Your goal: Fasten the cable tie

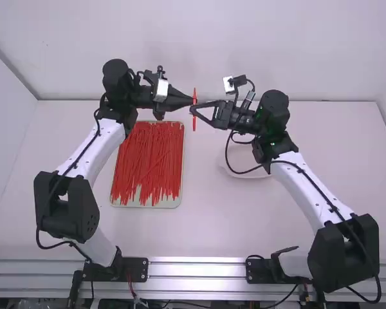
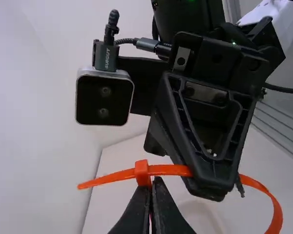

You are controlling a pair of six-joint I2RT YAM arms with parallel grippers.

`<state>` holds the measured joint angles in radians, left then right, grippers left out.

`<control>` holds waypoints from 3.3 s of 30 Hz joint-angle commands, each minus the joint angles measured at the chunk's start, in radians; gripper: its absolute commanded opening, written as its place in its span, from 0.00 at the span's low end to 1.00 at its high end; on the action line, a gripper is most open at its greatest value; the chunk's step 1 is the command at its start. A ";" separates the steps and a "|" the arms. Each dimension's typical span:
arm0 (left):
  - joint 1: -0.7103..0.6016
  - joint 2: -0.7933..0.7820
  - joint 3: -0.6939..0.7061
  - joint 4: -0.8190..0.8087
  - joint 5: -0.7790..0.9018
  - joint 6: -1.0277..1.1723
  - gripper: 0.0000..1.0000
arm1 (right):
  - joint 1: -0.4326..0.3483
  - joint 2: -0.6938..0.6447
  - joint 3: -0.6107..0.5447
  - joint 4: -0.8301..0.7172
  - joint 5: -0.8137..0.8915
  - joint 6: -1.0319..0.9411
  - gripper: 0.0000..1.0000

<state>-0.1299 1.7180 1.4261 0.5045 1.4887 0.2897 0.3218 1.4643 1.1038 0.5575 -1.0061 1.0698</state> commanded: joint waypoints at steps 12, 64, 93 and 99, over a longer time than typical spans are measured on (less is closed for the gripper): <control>-0.045 -0.004 -0.013 0.003 0.078 0.014 0.02 | -0.056 0.002 -0.005 0.012 0.134 0.008 0.00; -0.100 -0.004 -0.014 -0.005 0.074 -0.112 0.02 | -0.145 0.002 -0.005 0.016 -0.106 0.078 0.49; -0.106 -0.004 -0.014 -0.061 0.062 -0.076 0.02 | -0.137 0.002 -0.005 0.051 -0.127 0.109 0.00; -0.118 -0.004 -0.014 -0.115 0.012 -0.056 0.02 | -0.110 0.002 -0.005 0.049 -0.069 0.108 0.00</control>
<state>-0.2329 1.7187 1.4071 0.3939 1.5257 0.2111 0.1986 1.4643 1.1038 0.6018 -1.0859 1.1790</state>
